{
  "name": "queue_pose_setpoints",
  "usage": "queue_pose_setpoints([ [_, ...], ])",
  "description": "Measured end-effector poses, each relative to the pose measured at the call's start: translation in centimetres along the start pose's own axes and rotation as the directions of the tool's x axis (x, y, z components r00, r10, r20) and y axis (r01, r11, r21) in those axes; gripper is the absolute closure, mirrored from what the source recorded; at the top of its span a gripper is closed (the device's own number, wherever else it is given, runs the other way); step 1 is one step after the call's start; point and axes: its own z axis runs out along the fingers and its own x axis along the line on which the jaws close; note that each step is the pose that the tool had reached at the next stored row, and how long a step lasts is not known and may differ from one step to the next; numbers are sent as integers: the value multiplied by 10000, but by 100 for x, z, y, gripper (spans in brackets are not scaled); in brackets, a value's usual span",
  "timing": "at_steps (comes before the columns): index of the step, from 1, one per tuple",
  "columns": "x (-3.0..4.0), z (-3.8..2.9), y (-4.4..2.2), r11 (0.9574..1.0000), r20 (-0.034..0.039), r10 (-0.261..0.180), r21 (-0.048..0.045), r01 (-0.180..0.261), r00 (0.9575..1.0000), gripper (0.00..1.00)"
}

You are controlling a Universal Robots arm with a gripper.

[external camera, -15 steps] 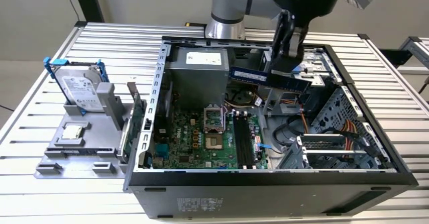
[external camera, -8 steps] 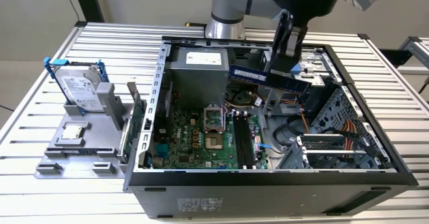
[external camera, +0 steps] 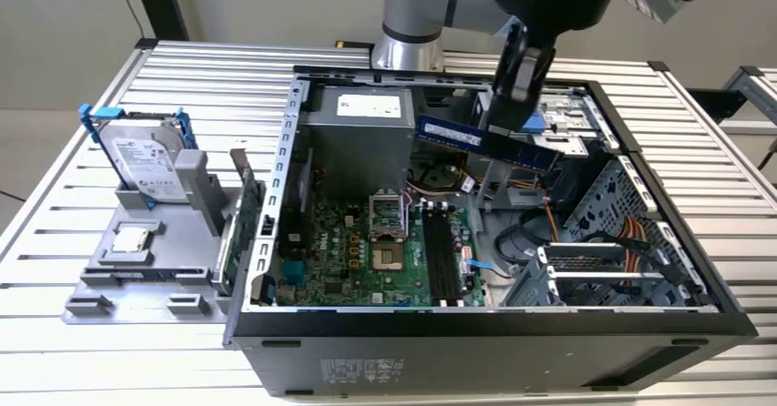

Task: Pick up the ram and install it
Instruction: 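Insert the ram into the slot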

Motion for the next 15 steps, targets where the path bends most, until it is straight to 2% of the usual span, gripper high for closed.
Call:
queue_pose_setpoints([
  [7,0,0,0,9986,7,537,-31,-537,9986,100],
  [15,0,0,0,9932,12,1165,-67,-1165,9932,100],
])
